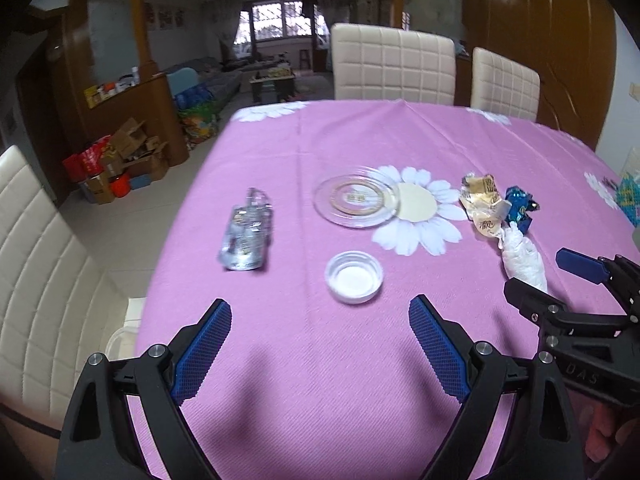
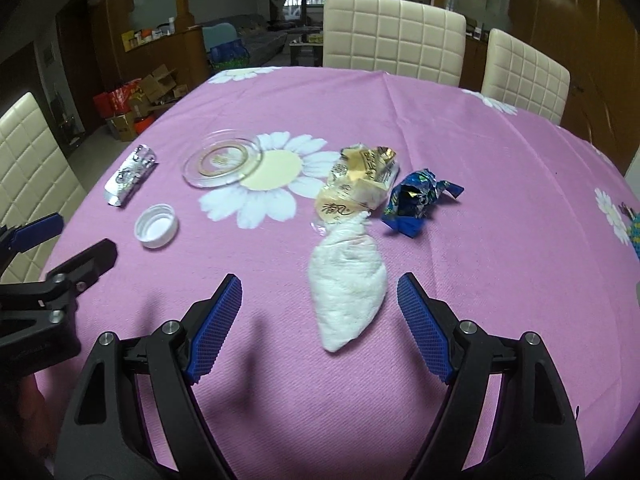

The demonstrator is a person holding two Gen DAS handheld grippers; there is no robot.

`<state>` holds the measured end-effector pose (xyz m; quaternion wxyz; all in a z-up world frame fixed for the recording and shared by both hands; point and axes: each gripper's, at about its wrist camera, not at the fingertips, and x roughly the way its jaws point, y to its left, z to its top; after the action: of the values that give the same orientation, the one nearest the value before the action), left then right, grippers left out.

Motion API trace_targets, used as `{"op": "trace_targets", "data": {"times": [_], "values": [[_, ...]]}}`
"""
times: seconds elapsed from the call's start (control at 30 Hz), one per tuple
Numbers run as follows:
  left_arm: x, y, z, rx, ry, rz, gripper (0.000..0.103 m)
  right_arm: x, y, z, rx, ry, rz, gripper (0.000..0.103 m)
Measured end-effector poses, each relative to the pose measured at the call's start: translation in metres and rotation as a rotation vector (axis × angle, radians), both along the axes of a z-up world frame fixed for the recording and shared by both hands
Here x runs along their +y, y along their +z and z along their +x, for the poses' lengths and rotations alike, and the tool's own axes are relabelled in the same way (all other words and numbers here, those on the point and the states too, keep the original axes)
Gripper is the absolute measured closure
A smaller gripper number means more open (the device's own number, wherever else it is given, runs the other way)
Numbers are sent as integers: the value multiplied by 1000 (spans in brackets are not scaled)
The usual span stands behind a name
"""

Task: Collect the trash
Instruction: 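Grasp the white tissue with the right gripper while the left grasps the small white cap, then carry the white cap and tissue over to the clear bin with both grippers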

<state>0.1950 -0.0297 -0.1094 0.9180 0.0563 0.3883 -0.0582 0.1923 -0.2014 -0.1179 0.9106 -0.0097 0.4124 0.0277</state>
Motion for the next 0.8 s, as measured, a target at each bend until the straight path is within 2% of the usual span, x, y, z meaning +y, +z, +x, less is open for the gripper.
{"op": "trace_targets", "data": {"times": [0.13,0.2,0.23,0.27,0.3,0.4,0.47,0.53,0.6,0.8], "values": [[-15,-13,20,49,-27,11,15,-11,-11,12,24,-34,12,27],[-20,-19,28,69,-32,15,15,-17,-18,19,47,-55,23,40],[-23,-22,31,81,-33,22,15,-19,-21,21,56,-57,29,43],[-25,-25,34,91,-31,33,15,-19,-21,21,47,-55,28,52],[-26,-27,36,96,-30,36,15,-18,-20,21,44,-46,25,66],[-26,-30,41,113,-32,20,16,-10,-19,22,38,-7,13,74],[-25,-30,42,112,-40,7,25,-6,-19,22,37,12,12,75],[-25,-28,41,106,-52,0,47,-3,-19,22,37,22,12,75],[-28,-25,39,100,-68,7,64,-1,-19,21,37,22,11,75],[-31,-20,21,81,-100,29,64,6,-17,12,35,36,1,75]]}}
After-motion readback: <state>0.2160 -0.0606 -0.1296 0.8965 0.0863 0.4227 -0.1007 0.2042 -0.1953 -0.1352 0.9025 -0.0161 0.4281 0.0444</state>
